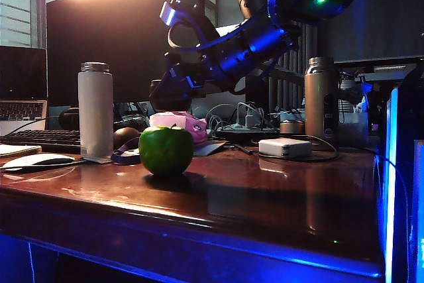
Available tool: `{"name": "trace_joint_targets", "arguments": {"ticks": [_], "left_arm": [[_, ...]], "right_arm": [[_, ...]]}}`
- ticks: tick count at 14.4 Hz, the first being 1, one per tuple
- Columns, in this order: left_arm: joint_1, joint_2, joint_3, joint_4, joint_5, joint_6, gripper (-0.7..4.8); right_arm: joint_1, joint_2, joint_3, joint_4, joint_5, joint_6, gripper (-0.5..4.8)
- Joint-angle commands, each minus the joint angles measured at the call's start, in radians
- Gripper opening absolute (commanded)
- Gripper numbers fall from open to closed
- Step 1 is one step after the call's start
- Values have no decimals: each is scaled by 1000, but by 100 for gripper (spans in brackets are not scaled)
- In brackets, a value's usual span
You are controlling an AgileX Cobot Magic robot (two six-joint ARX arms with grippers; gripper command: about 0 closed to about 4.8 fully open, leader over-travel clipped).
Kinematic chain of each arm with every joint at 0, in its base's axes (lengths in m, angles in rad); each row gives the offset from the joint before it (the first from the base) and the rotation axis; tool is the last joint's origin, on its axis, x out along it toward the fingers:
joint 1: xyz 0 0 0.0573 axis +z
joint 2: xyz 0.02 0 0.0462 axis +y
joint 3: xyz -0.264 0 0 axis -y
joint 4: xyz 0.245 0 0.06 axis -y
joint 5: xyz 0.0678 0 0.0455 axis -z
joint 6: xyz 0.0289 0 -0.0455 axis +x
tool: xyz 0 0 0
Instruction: Stack the black thermos bottle cap from the table onto the green apple.
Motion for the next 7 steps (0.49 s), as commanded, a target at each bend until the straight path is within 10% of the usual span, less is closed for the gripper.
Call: {"name": "trace_joint_targets", "arguments": {"ticks": [1, 7], "left_arm": [[0, -3, 5, 9, 8, -3, -4], [0, -3, 5, 6, 8, -3, -4]], "right_arm": [[13, 14, 6, 34, -13, -3, 314], [16, 45, 6, 45, 61, -4, 314]]}}
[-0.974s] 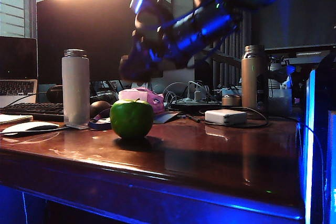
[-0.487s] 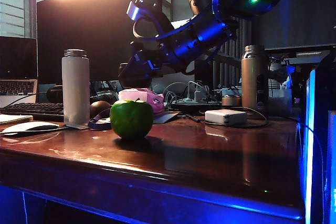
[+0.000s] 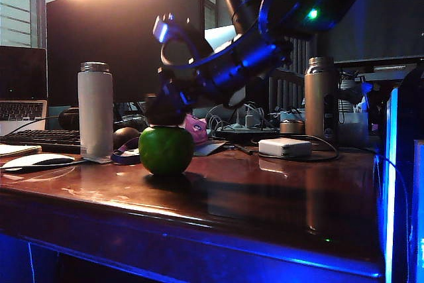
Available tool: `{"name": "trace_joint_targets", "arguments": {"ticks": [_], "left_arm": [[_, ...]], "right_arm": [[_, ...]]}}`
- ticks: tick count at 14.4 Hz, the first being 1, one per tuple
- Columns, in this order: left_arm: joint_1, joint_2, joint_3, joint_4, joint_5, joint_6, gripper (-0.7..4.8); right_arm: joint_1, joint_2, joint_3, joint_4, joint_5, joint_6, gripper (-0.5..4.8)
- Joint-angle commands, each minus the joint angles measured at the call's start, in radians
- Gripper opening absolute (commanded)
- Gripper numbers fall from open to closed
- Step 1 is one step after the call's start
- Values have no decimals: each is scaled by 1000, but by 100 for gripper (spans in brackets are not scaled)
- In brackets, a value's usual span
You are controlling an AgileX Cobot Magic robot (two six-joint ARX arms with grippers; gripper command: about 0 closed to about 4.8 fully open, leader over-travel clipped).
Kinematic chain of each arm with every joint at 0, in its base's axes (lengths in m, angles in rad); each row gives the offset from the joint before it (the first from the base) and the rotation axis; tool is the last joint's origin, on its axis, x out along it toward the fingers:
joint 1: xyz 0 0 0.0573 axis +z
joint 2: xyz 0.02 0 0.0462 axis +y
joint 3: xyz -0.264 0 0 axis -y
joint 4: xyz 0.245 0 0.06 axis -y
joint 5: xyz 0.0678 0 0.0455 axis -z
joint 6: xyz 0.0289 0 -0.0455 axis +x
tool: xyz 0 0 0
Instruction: Stack the black thermos bottle cap from the table onto the green apple.
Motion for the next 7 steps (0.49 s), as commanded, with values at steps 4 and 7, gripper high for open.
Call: {"name": "trace_joint_targets", "arguments": {"ticks": [4, 7], "left_arm": [[0, -3, 5, 6, 8, -3, -4], [0, -3, 5, 7, 8, -3, -4]], "right_arm": [[0, -6, 5, 14, 33, -3, 314], [0, -6, 5, 1, 32, -3, 314]]}}
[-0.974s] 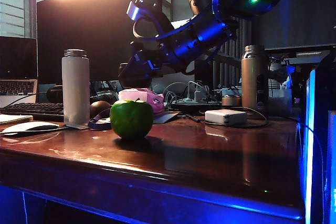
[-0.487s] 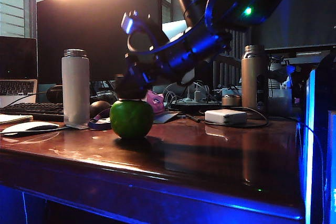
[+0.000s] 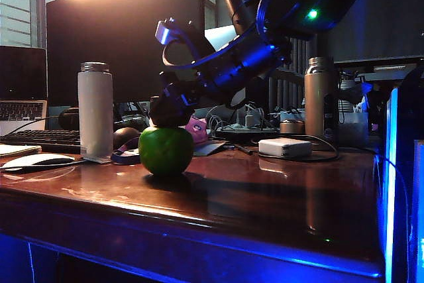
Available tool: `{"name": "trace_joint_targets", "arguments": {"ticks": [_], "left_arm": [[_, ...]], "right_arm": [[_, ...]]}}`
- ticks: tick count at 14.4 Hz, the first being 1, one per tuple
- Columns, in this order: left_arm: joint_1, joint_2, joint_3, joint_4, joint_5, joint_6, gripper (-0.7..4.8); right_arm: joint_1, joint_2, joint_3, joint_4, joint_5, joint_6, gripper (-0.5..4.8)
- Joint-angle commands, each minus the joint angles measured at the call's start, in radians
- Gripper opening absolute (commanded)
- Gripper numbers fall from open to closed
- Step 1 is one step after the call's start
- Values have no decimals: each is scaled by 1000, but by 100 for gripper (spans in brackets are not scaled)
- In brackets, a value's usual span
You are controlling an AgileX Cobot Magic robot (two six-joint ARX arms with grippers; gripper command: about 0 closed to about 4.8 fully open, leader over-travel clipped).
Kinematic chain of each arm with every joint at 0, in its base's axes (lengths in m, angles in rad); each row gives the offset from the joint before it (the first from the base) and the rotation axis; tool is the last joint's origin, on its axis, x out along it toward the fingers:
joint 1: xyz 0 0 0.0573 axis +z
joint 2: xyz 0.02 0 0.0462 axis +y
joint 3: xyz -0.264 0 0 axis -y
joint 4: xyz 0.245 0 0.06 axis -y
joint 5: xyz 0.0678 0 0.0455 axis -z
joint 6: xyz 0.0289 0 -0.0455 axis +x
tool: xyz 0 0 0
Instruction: Stack the black thermos bottle cap from the table onto the green apple.
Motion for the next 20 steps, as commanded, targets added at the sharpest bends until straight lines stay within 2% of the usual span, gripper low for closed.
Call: {"name": "trace_joint_targets", "arguments": {"ticks": [1, 11, 12, 15, 20], "left_arm": [[0, -3, 5, 7, 8, -3, -4], [0, -3, 5, 7, 8, -3, -4], [0, -3, 5, 7, 8, -3, -4], [0, -3, 5, 9, 8, -3, -4], [0, -3, 5, 10, 8, -3, -4]], "right_arm": [[1, -6, 4, -6, -2, -3, 314], [1, -6, 4, -11, -32, -3, 314], [1, -6, 4, -11, -32, -3, 324], [1, -6, 4, -11, -32, -3, 472], [1, -6, 4, -11, -32, -3, 479]]}}
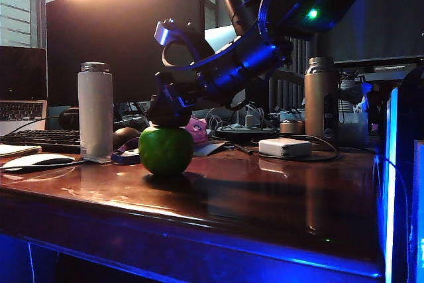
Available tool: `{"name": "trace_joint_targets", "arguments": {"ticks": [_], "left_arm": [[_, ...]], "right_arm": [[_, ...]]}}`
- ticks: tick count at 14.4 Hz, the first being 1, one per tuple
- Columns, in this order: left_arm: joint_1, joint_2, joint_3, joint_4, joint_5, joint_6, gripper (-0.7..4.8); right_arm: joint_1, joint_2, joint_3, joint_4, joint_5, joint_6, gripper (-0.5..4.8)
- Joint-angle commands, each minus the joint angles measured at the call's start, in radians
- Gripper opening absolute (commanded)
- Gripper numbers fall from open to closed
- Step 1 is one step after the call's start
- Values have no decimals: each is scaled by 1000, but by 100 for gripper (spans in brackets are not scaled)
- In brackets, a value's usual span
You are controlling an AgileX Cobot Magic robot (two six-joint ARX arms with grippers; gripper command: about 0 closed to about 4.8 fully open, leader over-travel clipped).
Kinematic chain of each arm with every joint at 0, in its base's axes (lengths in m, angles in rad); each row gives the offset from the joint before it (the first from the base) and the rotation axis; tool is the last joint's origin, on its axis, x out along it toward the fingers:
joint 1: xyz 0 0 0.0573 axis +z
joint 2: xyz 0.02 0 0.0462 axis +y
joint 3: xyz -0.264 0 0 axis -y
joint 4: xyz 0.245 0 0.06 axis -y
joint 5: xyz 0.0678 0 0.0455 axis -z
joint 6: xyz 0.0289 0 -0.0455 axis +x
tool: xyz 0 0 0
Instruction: Stack the black thermos bottle cap from the table onto the green apple.
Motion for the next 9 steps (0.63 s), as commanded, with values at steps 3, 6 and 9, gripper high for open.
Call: {"name": "trace_joint_targets", "arguments": {"ticks": [3, 6, 9], "left_arm": [[0, -3, 5, 10, 8, -3, -4], [0, -3, 5, 10, 8, -3, -4], [0, -3, 5, 10, 8, -3, -4]], "right_arm": [[1, -5, 4, 10, -5, -2, 479], [1, -6, 4, 10, -2, -2, 479], [1, -6, 5, 18, 3, -10, 479]]}}
